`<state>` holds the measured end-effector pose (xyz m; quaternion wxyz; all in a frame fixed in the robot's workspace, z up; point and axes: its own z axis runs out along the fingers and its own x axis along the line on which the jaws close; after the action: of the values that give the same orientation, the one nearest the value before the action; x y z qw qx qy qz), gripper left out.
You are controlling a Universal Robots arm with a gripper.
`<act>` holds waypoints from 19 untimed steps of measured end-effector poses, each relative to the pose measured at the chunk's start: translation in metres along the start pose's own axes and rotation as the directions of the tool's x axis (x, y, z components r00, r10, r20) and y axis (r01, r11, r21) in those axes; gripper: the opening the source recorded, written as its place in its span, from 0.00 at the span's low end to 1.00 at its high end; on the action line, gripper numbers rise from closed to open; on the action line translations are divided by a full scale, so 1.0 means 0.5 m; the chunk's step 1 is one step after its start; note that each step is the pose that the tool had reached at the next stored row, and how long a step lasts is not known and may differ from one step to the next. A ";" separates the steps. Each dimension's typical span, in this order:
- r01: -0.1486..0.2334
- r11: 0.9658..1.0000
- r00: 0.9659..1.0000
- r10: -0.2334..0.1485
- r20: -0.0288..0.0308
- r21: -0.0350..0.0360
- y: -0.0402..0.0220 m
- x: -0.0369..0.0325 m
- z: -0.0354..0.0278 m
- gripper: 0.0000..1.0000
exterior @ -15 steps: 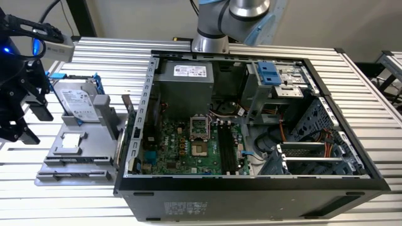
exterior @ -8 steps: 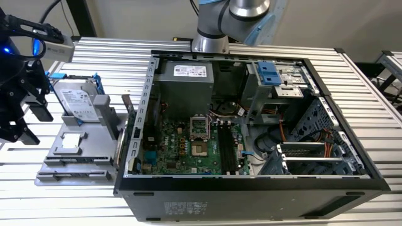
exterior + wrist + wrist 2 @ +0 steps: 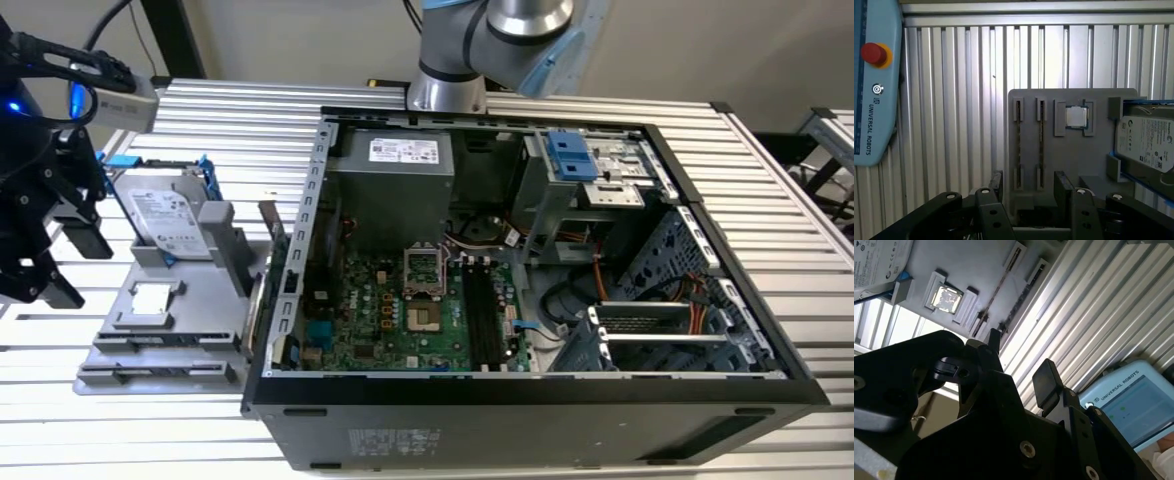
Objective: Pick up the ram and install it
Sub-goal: 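Pick up the ram and move it above insertion slot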
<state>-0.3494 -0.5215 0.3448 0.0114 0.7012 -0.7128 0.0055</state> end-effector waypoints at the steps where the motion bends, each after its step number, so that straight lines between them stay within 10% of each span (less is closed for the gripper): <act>1: 0.000 1.000 1.000 0.000 0.000 0.000 0.000 0.000 0.000 1.00; 12: 0.000 1.000 1.000 0.000 -0.003 0.000 0.000 -0.001 0.032 1.00; 16: 0.000 1.000 1.000 0.000 0.018 0.000 0.000 -0.001 0.043 1.00; 19: 0.000 1.000 1.000 0.000 0.020 0.000 0.000 -0.001 0.053 1.00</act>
<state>-0.3493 -0.5215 0.3181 0.0043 0.7013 -0.7128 -0.0015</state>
